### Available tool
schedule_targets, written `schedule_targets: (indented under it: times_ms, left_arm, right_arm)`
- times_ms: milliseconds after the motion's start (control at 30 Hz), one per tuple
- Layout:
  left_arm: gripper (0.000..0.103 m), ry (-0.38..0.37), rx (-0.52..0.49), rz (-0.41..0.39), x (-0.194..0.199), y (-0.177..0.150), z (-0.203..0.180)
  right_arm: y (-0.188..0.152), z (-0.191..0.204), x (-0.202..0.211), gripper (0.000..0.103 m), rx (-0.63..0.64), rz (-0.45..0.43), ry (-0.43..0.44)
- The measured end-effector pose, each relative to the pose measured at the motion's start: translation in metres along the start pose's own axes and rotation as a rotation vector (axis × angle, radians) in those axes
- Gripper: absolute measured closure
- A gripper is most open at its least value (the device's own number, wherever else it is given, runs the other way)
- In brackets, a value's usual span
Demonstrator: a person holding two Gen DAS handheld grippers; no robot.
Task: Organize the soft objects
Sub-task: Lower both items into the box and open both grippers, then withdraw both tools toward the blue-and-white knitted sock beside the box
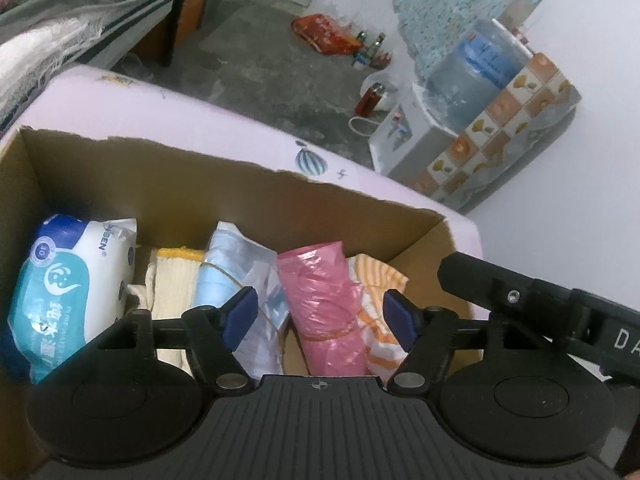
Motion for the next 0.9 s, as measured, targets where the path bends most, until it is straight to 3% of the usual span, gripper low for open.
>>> schedule_targets:
  times_ms: [167,400,700,800,900]
  left_arm:
    - [0.019,-0.023,-0.029,-0.043,0.031,-0.007,-0.005]
    - [0.01,-0.059,-0.085,-0.087,0.104,-0.033,-0.006]
    - [0.003,-0.051,-0.211,-0.105,0.208,-0.1,0.028]
    - [0.002,-0.035,-0.243,-0.086,0.229,-0.127,0.045]
    - [0.002,-0.002,-0.266,-0.048,0.232,-0.154,0.059]
  right_arm:
    - [-0.002,0.009,0.035,0.045,-0.006,-0.059,0.039]
    - [-0.027,0.03,0.119,0.045,-0.017,-0.143,0.1]
    - [-0.11,0.045,0.249,0.045,-0.033,-0.257,0.143]
    - [-0.149,0.046,0.264,0.045,-0.048,-0.243,0.143]
    - [-0.185,0.043,0.252,0.045,-0.075,-0.176,0.158]
Point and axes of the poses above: each gripper's, at about its wrist camera, not at the fingertips, and x roughly against the way its jaws point, z to its left, y to its top, the point moved 4 cm from there along -x, roughly the way its jaws point, and after that the axes turned 3 degrees about y, right-handed, at the moved point
